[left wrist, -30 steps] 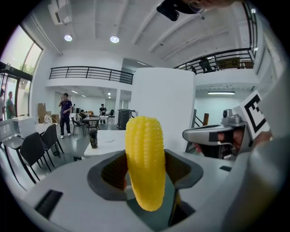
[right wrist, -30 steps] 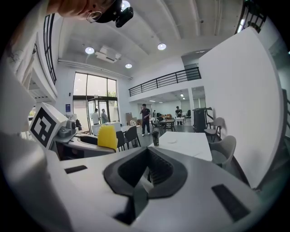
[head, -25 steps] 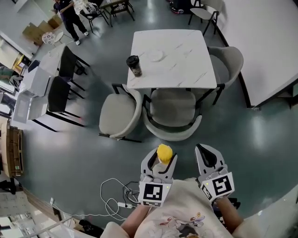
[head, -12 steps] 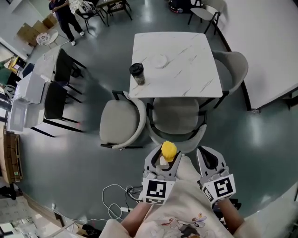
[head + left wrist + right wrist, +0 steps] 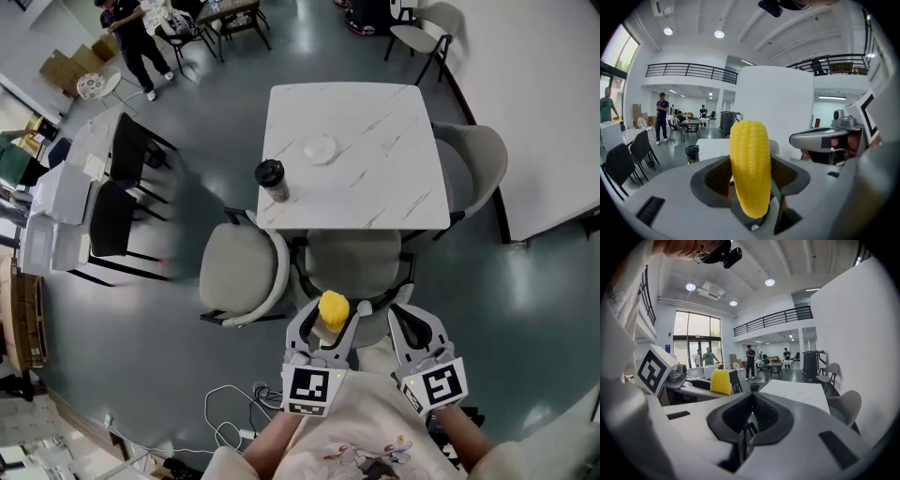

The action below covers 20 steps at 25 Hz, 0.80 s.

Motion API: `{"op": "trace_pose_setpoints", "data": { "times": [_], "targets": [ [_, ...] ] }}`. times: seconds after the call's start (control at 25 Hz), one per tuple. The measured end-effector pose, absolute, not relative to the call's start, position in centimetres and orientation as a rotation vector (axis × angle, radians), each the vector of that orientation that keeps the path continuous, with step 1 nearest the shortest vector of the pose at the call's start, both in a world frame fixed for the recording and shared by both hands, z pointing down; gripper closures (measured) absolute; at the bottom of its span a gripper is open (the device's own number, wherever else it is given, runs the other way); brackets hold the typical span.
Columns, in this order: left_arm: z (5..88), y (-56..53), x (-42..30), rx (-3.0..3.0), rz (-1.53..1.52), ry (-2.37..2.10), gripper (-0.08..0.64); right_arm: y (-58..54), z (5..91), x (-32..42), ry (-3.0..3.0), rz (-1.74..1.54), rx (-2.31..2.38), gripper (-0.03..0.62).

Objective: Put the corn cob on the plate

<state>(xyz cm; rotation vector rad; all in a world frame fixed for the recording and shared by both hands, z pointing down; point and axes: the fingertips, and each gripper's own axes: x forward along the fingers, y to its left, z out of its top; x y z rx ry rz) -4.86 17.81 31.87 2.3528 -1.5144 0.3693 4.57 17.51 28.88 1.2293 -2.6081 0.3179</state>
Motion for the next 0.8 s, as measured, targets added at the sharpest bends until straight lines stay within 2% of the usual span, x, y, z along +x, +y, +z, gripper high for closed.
{"op": "trace_pose_setpoints", "data": {
  "times": [0.16,0.48,0.68,0.8],
  "targets": [
    [31.9,14.3,-3.9,2.312,0.379,-1.536,0.302,12.9,30.8,6.3,-2.596,0.537,1.216,0.591],
    [32.4,7.6,-3.8,2.243,0.432,-1.619,0.302,6.0,31.4,6.3,-2.648,0.436,1.045,0.591],
    [32.8,3.2,-5.0,2.234,0.438,-1.651,0.302,1.8,32.6,5.0,-2.644,0.538,1.045,0.591],
    [33.3,0.3,-5.9,2.252,0.429,-1.65,0.302,-0.8,33.0,3.6,-2.66,0.469,1.052,0.591]
  ]
}}
